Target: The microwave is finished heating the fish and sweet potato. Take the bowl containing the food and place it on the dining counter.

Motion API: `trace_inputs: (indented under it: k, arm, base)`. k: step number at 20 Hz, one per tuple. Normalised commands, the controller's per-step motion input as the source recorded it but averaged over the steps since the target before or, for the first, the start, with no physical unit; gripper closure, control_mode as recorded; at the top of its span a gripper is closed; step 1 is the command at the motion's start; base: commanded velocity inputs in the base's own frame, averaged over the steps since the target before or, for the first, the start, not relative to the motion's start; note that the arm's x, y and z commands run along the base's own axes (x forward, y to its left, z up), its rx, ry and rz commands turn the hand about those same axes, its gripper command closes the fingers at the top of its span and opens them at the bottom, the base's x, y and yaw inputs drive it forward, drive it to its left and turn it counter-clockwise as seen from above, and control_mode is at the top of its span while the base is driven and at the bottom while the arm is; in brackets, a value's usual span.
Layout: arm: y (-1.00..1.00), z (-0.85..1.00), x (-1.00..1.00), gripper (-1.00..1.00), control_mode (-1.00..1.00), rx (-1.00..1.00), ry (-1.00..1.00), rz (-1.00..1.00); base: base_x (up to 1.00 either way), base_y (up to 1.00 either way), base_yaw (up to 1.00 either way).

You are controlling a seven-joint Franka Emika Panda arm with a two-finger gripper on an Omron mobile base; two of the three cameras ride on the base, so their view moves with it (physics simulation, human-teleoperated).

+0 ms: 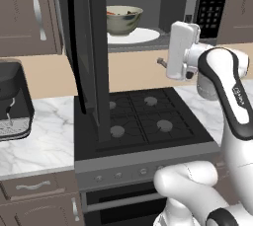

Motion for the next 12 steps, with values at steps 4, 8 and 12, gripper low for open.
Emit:
trace_inputs:
  k: [4,8,12]
  arm:
    - [-0.62,0.27,0.26,-1.00,-1.00,-0.12,0.07,-0.31]
    - [-0.21,0.18,0.09,-1.00,-1.00,-0.15,0.03,-0.21]
    - [0.00,0.05,0.23,-1.00,-1.00,-0.12,0.08,-0.03]
  base:
    - [0.00,0.00,0.00]
    - [0.00,0.00,0.00]
    - [0.00,0.00,0.00]
